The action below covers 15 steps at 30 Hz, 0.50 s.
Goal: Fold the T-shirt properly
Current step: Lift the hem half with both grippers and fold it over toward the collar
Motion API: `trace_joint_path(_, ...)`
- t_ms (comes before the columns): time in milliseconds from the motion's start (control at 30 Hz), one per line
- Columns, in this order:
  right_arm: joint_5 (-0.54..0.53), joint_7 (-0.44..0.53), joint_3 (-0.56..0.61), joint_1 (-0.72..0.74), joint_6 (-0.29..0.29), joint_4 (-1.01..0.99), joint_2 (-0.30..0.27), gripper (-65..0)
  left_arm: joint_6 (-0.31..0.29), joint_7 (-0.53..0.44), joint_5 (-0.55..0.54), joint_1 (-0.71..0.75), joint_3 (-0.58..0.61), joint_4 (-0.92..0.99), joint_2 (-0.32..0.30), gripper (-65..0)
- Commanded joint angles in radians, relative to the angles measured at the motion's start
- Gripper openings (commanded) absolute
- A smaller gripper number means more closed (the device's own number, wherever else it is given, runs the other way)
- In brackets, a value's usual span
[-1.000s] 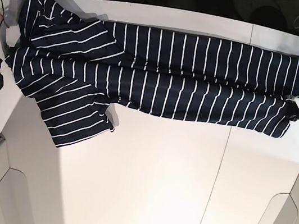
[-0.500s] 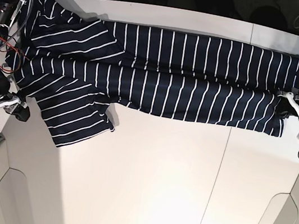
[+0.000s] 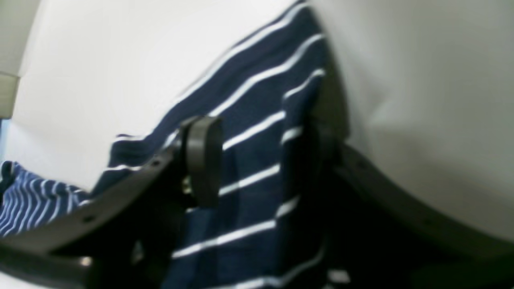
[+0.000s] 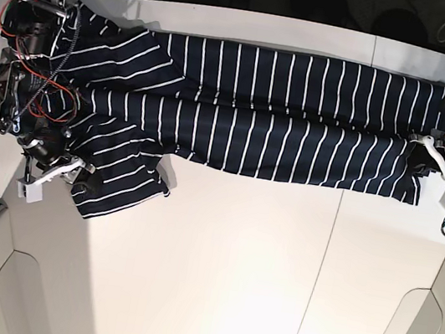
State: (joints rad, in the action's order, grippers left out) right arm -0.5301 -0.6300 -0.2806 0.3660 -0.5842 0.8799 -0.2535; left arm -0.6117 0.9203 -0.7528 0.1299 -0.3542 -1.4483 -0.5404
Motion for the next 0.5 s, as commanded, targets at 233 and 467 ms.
trace_joint_path(233, 0.005, -0.063, -0.006, 0.021, -0.003, 0.058, 0.001, -65.0, -0.011, -0.012, -0.013, -0.011, -0.009, -0.017, -0.023, -65.0)
trace_joint_path(467, -0.140, -0.290, -0.110, -0.034, -0.004, 0.326, 0.000, -65.0, -0.047, 0.001, -0.013, -0.006, -0.010, -0.088, -0.052, -65.0)
